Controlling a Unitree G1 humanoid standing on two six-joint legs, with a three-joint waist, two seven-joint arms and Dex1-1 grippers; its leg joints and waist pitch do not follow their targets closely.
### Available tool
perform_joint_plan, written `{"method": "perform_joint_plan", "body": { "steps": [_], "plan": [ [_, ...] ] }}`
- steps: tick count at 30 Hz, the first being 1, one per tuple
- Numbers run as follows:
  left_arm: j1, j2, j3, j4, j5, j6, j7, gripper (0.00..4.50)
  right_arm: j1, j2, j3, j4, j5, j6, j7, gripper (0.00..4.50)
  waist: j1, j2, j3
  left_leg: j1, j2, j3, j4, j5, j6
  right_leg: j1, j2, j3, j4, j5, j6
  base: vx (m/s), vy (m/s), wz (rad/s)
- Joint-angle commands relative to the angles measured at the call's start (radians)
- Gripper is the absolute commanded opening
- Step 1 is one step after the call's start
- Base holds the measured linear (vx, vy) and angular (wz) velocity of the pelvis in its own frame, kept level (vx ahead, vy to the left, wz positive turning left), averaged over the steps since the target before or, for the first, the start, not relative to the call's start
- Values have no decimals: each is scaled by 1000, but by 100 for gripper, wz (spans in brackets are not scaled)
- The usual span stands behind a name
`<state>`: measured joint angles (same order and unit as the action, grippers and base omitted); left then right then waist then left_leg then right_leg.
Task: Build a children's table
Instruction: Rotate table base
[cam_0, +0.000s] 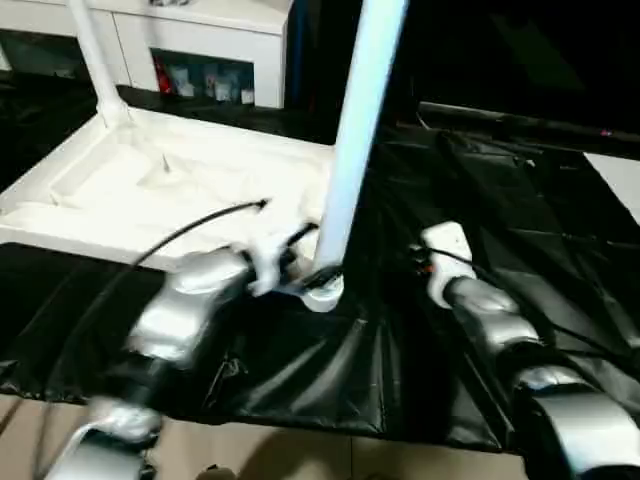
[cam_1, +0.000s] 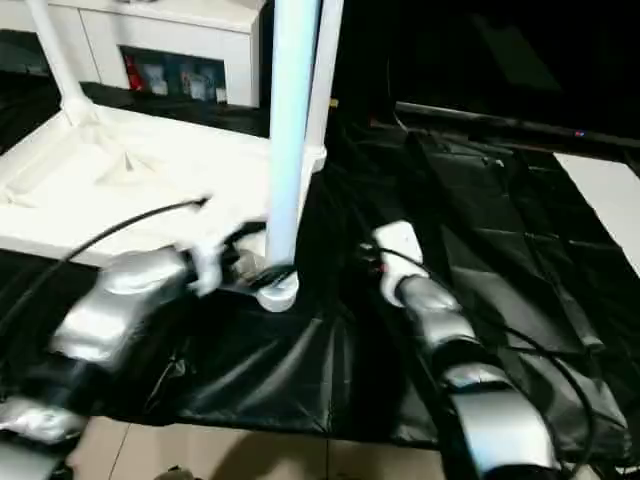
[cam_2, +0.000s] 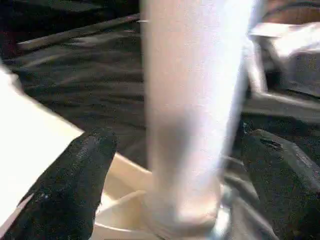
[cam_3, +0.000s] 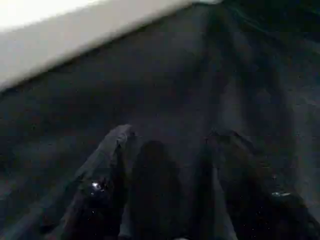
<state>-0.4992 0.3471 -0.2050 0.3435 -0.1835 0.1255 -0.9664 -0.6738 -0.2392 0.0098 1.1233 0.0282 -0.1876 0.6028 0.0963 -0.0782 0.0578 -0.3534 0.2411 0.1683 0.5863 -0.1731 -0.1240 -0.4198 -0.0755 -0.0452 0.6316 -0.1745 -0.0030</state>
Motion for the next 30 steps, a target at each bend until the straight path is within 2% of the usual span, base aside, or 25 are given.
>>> {"method": "perform_joint_plan", "body": {
  "steps": [1, 3, 4, 5, 6, 7, 8, 10, 11, 12, 13, 14, 16, 18, 19, 20, 21, 23, 24, 25, 26, 28, 30],
  "plan": [
    [-18, 31, -17, 46, 1, -30, -63, 449, 19, -41, 27, -52, 3, -12, 122, 266, 6, 21, -67, 1, -20, 17, -68, -294, 14, 53, -34, 24, -77, -202, -212, 0, 0, 0],
    [-38, 51, -27, 92, 23, -55, -88, 449, 32, -59, 44, -88, 8, -13, 195, 266, 9, 25, -69, 4, -19, 17, -68, -292, 14, 54, -35, 26, -74, -202, -210, 0, 0, 0],
    [-96, 76, -39, 202, 88, -107, -83, 449, 56, -90, 74, -160, 16, -4, 300, 266, 10, 26, -69, 4, -19, 16, -67, -288, 15, 55, -35, 26, -73, -197, -212, 0, 0, 0],
    [-96, 76, -39, 202, 88, -107, -83, 449, 56, -90, 74, -160, 16, -4, 300, 266, 16, 27, -69, 10, -20, 19, -66, -288, 23, 53, -31, 26, -77, -198, -203, 0, 0, 0],
    [-134, 88, -45, 272, 127, -138, -75, 420, 71, -107, 87, -206, 20, 5, 359, 266, 19, 27, -68, 7, -20, 18, -67, -277, 26, 56, -31, 26, -77, -189, -203, 0, 0, 0],
    [-160, 103, -61, 317, 157, -163, -75, 420, 82, -118, 94, -243, 26, 22, 397, 266, 21, 29, -69, 6, -18, 17, -66, -269, 21, 57, -35, 27, -72, -182, -205, 0, 0, 0],
    [-171, 110, -70, 336, 169, -174, -78, 413, 88, -123, 98, -261, 28, 30, 413, 266, 24, 27, -69, 6, -18, 16, -67, -261, 21, 58, -36, 26, -73, -180, -204, 0, 0, 0],
    [-214, 134, -106, 406, 217, -213, -87, 407, 108, -146, 119, -322, 28, 48, 466, 266, 27, 33, -69, 5, -17, 15, -67, -259, 16, 59, -37, 26, -72, -175, -210, 0, 0, 0],
    [-225, 137, -114, 425, 228, -226, -84, 407, 112, -151, 123, -335, 28, 51, 478, 266, 28, 31, -70, 5, -17, 15, -66, -256, 13, 60, -38, 26, -70, -167, -212, 0, 0, 0],
    [-246, 139, -126, 455, 237, -235, -99, 377, 121, -162, 132, -368, 30, 70, 503, 266, 29, 33, -69, 3, -18, 14, -66, -253, 10, 61, -38, 26, -69, -160, -217, 0, 0, 0],
    [-250, 137, -127, 463, 237, -238, -104, 369, 123, -164, 133, -375, 31, 74, 507, 266, 30, 30, -70, 3, -18, 15, -65, -250, 11, 62, -38, 27, -70, -154, -218, 0, 0, 0],
    [-263, 133, -127, 484, 236, -245, -116, 370, 126, -168, 135, -388, 33, 82, 516, 266, 31, 34, -70, 4, -18, 14, -66, -247, 8, 62, -40, 27, -69, -146, -227, 0, 0, 0],
    [-281, 122, -123, 516, 235, -255, -136, 370, 128, -173, 135, -399, 35, 90, 526, 266, 33, 32, -70, 4, -17, 15, -65, -250, 4, 60, -41, 26, -67, -142, -236, 0, 0, 0],
    [-307, 106, -120, 569, 243, -278, -158, 334, 136, -182, 137, -428, 41, 110, 547, 266, 37, 37, -69, 5, -19, 16, -64, -257, 1, 61, -40, 27, -69, -144, -243, 0, 0, 0],
    [-320, 99, -121, 595, 252, -294, -156, 325, 143, -187, 139, -447, 44, 119, 558, 266, 39, 35, -69, 6, -20, 17, -64, -259, 5, 62, -38, 26, -72, -147, -241, 0, 0, 0],
    [-329, 93, -123, 615, 261, -309, -149, 329, 148, -191, 140, -461, 45, 125, 566, 266, 45, 41, -70, 7, -18, 15, -63, -259, 7, 61, -40, 27, -69, -139, -241, 0, 0, 0],
    [-331, 92, -124, 619, 263, -312, -146, 330, 148, -192, 140, -463, 45, 126, 568, 266, 47, 36, -70, 6, -17, 15, -64, -263, 8, 64, -42, 26, -70, -144, -238, 0, 0, 0],
    [-340, 86, -125, 636, 265, -320, -141, 303, 152, -197, 142, -474, 46, 136, 572, 266, 49, 37, -69, 6, -18, 14, -64, -262, 7, 64, -43, 27, -70, -150, -238, 0, 0, 0],
    [-367, 72, -131, 686, 283, -344, -109, 283, 165, -210, 146, -507, 46, 160, 586, 266, 50, 44, -68, 6, -19, 15, -64, -263, 3, 62, -40, 26, -72, -149, -240, 0, 0, 0],
    [-375, 68, -133, 700, 289, -350, -102, 283, 168, -214, 147, -516, 46, 167, 590, 266, 51, 41, -68, 6, -20, 15, -63, -263, 5, 64, -38, 26, -74, -147, -236, 0, 0, 0],
    [-383, 64, -136, 718, 298, -358, -97, 287, 173, -218, 148, -524, 44, 172, 590, 266, 54, 42, -69, 7, -18, 14, -62, -261, 6, 64, -41, 27, -70, -138, -239, 0, 0, 0],
    [-402, 55, -140, 758, 318, -371, -97, 253, 183, -225, 149, -545, 41, 185, 590, 266, 55, 43, -69, 6, -20, 13, -63, -265, 5, 65, -42, 26, -73, -153, -233, 0, 0, 0],
    [-415, 55, -153, 779, 339, -371, -111, 240, 193, -230, 148, -565, 43, 197, 592, 266, 56, 45, -69, 6, -19, 12, -64, -268, 3, 65, -43, 26, -75, -163, -231, 0, 0, 0]
  ]
}}
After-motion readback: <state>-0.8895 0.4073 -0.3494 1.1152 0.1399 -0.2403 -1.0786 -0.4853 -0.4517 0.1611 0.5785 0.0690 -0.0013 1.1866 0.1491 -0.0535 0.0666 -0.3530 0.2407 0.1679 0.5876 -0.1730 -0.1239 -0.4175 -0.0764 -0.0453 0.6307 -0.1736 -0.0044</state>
